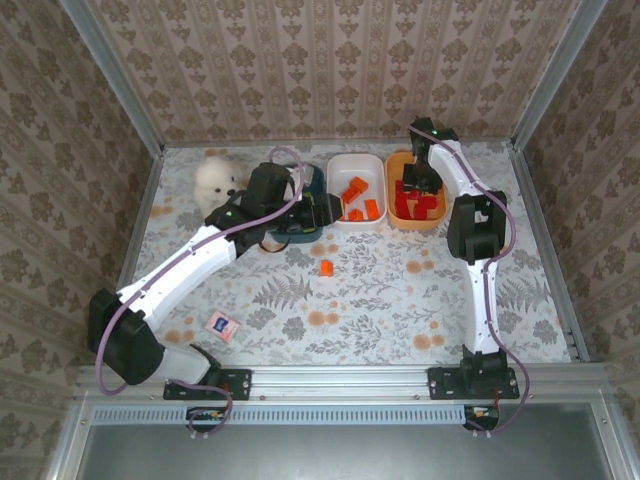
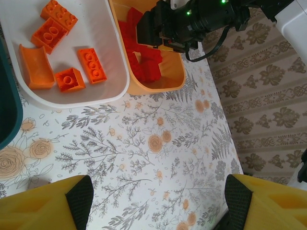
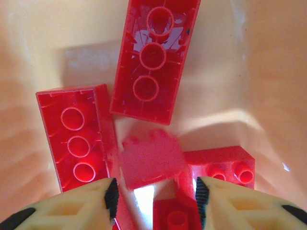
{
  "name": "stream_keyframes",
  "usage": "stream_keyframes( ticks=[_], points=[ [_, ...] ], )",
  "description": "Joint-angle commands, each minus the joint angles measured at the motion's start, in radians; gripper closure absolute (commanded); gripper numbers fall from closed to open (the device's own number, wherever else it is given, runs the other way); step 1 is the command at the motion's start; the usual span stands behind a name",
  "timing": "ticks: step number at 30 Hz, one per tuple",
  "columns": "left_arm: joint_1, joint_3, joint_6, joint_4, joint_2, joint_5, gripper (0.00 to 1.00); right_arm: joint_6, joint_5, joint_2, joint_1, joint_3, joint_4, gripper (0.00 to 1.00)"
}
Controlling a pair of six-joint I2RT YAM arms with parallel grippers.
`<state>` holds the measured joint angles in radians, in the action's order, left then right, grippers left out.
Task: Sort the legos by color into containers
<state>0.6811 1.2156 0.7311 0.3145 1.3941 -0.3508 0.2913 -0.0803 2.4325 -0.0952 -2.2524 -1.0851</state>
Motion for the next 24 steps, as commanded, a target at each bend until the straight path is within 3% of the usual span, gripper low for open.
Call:
stream_keyframes(
  ticks=[1,4,9,12,19,24],
  points=[
    [0.008,0.01,-0.028,0.04,-0.024,0.009,0.24,0.003,-0.021,0.014,0.005,-0.029,-0.048,0.43],
    [0.007,0.007,-0.029,0.044,-0.024,0.015,0.24,-0.002,-0.022,-0.025,0.0,-0.029,-0.03,0.37],
    [-0.015,-0.021,0.004,0.052,-0.051,0.039,0.24,-0.023,-0.028,-0.155,-0.028,-0.012,0.014,0.36],
    [-0.054,-0.075,0.026,0.047,-0.103,0.047,0.24,-0.036,0.013,-0.297,-0.091,0.099,0.083,0.36],
    [-0.156,-0.209,0.043,0.167,-0.315,0.145,0.24,-0.006,0.055,-0.619,-0.423,0.581,0.275,0.3],
    [-0.203,-0.283,0.049,0.271,-0.473,0.187,0.24,0.075,0.083,-0.682,-0.638,0.785,0.356,0.26]
  ],
)
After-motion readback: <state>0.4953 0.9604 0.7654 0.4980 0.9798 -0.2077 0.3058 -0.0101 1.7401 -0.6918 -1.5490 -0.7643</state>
